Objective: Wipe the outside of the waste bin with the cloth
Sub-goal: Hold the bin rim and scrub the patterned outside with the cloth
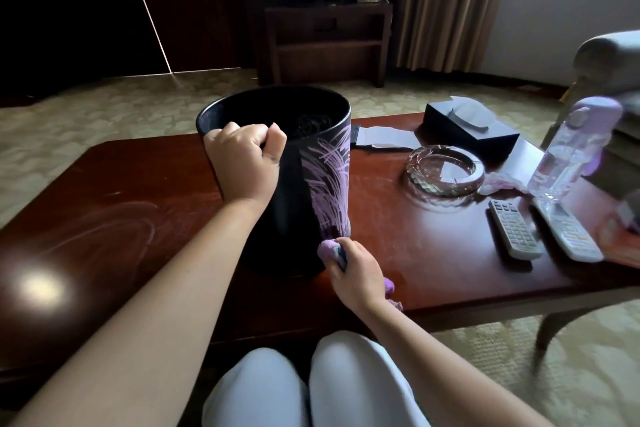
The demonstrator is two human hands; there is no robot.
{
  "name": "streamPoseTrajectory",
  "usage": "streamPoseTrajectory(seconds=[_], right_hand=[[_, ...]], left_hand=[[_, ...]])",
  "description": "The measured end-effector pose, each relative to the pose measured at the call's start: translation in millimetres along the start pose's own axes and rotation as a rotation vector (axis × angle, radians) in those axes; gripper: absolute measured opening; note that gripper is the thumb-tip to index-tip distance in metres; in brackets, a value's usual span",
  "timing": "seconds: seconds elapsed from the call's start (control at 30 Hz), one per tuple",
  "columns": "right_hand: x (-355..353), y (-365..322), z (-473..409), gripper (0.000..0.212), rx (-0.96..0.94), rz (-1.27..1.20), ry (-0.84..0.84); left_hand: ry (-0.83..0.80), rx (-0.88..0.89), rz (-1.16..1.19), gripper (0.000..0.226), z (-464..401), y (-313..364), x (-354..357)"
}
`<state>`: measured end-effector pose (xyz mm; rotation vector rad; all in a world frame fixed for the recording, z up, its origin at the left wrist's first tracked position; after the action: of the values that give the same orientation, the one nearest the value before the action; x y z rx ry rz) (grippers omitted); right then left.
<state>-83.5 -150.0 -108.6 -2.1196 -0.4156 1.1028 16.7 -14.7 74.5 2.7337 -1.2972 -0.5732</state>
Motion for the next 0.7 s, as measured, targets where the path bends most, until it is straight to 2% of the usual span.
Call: streamPoseTrajectory(seconds=[0.17, 0.3, 0.43, 0.6, 0.7], right_hand=[[-8, -24, -5, 0.027, -0.062, -0.129, 0.198], [-9, -16, -3, 0.027, -0.042, -0.017, 0.114], [-14, -32, -11, 0.030, -0.111, -0.118, 0.235], [-15, -29, -5, 0.026, -0.119, -0.041, 0.205], [-18, -39, -12, 0.031, -0.147, -0.101, 0.290]], left_hand=[[-0.002, -0.005, -0.002, 0.045, 1, 0, 0], [0.013, -0.004, -0.006, 0.045, 0, 0, 0], [0.013, 0.004, -0.008, 0.045, 1, -1, 1], [0.020, 0.005, -0.017, 0.045, 0, -1, 0], [0.016, 0.006, -0.012, 0.045, 0, -1, 0]])
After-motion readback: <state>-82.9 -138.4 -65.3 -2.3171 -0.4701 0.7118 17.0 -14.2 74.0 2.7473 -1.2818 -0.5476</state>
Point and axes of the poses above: each hand's wrist, its own z-axis away from the middle knuckle, its own x-axis out of the palm, y = z × x, the point moved 3 cm from there along -z, towards the middle knuckle, and after that the axes turned 2 degrees about z, right-handed, at the moved point
